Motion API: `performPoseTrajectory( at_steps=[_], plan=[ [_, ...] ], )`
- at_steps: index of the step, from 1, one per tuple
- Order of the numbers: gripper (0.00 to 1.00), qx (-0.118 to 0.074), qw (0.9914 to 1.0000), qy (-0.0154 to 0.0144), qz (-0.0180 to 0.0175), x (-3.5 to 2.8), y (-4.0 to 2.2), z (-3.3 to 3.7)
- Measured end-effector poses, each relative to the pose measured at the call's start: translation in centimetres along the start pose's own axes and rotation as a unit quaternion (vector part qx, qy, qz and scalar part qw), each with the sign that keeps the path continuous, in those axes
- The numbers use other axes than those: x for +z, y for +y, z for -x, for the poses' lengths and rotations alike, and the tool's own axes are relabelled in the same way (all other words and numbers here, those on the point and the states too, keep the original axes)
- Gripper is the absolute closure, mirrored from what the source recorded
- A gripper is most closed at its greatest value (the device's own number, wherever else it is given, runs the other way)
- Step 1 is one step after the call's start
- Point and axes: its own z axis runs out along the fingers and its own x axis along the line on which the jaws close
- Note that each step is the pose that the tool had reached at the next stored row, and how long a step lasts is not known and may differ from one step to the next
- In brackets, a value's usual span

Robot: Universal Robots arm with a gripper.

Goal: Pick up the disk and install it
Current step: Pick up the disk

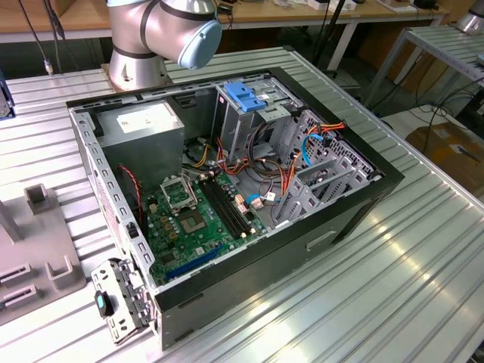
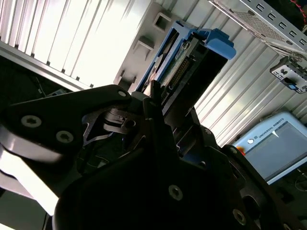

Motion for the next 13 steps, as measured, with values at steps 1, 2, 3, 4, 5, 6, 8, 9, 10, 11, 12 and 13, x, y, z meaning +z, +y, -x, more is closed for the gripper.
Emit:
performPoseTrajectory(
  at_steps=[1, 2, 3, 4, 5, 6, 8, 9, 10, 11, 12, 13],
  plan=[
    [0.65, 0.000, 1.00000, 0.0000, 0.0000, 0.00, 0.00, 0.00],
    [0.65, 0.000, 1.00000, 0.0000, 0.0000, 0.00, 0.00, 0.00],
    [0.65, 0.000, 1.00000, 0.0000, 0.0000, 0.00, -0.01, 0.00],
    [0.65, 0.000, 1.00000, 0.0000, 0.0000, 0.00, -0.02, 0.00],
    [0.65, 0.000, 1.00000, 0.0000, 0.0000, 0.00, -0.03, 0.00],
    [0.65, 0.000, 1.00000, 0.0000, 0.0000, 0.00, -0.08, 0.00],
    [0.65, 0.000, 1.00000, 0.0000, 0.0000, 0.00, -0.25, 0.00],
    [0.65, 0.000, 1.00000, 0.0000, 0.0000, 0.00, -0.38, 0.00],
    [0.65, 0.000, 1.00000, 0.0000, 0.0000, 0.00, -0.51, 0.00],
    [0.65, 0.000, 1.00000, 0.0000, 0.0000, 0.01, -0.66, -0.01],
    [0.65, 0.000, 1.00000, 0.0000, 0.0000, 0.01, -0.84, -0.01],
    [0.65, 0.000, 1.00000, 0.0000, 0.0000, 0.01, -1.01, -0.01]
  ],
)
